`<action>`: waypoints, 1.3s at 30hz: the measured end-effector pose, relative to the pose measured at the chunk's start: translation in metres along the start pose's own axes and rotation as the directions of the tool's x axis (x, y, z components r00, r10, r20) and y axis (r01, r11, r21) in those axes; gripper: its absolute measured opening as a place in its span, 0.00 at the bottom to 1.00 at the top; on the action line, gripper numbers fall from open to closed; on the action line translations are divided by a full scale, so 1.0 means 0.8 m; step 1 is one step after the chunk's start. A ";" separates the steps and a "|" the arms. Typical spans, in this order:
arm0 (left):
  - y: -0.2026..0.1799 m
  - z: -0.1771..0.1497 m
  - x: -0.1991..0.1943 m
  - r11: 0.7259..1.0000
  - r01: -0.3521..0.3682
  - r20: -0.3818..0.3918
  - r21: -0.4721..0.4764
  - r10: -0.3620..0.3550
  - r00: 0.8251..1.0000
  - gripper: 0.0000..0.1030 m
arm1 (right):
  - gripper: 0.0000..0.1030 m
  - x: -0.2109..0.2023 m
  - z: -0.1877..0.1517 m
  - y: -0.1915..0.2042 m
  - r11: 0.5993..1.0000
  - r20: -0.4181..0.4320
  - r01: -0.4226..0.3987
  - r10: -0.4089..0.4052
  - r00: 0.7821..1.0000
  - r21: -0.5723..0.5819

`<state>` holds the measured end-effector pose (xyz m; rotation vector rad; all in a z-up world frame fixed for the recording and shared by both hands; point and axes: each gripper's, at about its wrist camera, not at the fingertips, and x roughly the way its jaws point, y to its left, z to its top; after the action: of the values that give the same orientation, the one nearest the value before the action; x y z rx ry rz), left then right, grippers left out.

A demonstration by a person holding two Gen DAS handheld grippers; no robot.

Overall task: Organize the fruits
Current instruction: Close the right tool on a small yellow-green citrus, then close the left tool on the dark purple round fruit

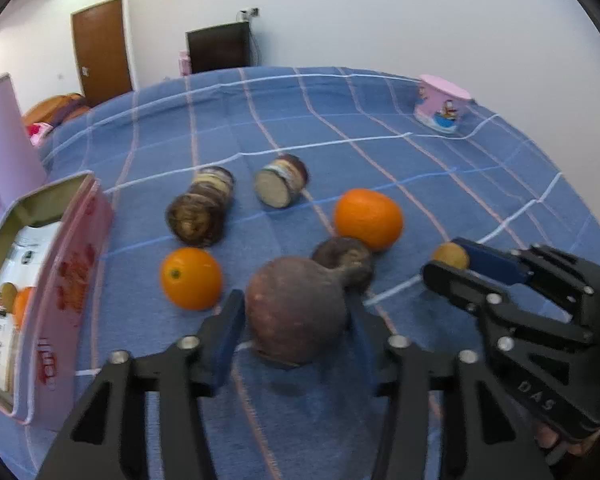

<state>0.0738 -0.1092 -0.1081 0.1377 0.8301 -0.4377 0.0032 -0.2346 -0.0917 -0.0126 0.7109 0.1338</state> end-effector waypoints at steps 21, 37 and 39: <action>-0.001 -0.009 -0.032 0.996 -0.092 0.156 0.010 0.090 0.984 0.48 | 0.29 -0.024 -0.007 0.016 0.997 0.109 -0.003 0.011 0.994 -0.075; 0.007 -0.012 -0.047 0.996 -0.091 0.227 -0.026 0.094 0.969 0.48 | 0.29 -0.036 -0.011 0.019 0.995 0.170 0.000 0.017 0.985 -0.098; 0.008 -0.013 -0.048 0.995 -0.092 0.236 -0.028 0.096 0.967 0.48 | 0.29 -0.038 -0.011 0.020 0.995 0.175 0.001 0.017 0.984 -0.099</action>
<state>0.0462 -0.0882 -0.0870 0.1064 0.5889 -0.3495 -0.0272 -0.2232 -0.0785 -0.0917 0.5275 0.1758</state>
